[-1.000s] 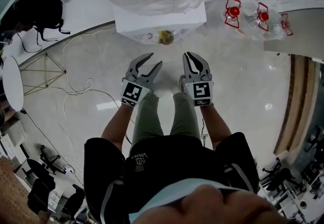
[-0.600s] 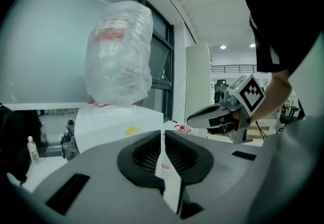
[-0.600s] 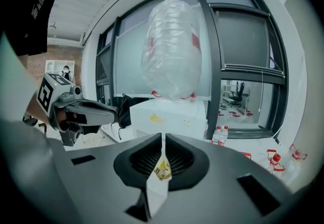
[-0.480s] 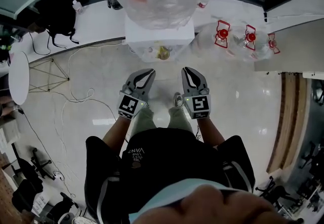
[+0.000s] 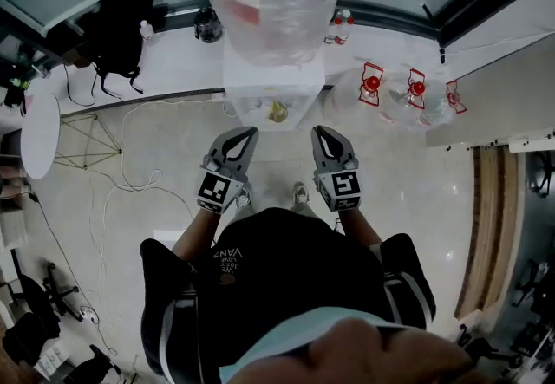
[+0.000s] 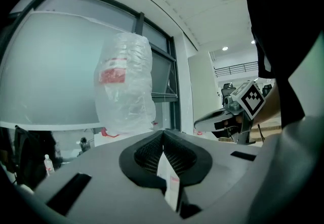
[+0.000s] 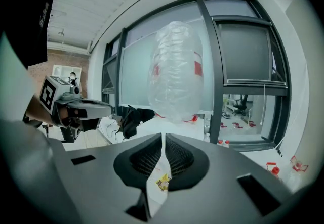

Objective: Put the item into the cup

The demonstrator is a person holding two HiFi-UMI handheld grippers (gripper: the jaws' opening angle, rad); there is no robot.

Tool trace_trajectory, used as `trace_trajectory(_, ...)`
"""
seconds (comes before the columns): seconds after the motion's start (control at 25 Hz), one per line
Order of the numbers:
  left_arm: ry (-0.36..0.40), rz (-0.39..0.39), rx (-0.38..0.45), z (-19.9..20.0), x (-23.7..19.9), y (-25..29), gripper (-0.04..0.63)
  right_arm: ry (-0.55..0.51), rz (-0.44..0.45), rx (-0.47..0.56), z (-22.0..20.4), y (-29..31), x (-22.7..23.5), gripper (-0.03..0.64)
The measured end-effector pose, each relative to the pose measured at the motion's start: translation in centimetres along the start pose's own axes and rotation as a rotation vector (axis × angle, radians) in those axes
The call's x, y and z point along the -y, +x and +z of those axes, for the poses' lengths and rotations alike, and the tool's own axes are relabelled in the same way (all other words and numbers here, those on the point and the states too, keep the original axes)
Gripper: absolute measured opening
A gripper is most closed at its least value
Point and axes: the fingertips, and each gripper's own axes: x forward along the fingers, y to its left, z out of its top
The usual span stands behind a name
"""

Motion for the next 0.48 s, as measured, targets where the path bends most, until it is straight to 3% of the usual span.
trace_trajectory(0.48,0.011,0.045,0.037,3.7,1.0,-3.1,0.02,-0.004,-0.007,0.039,2.9,-3.3,-0.2,0.054)
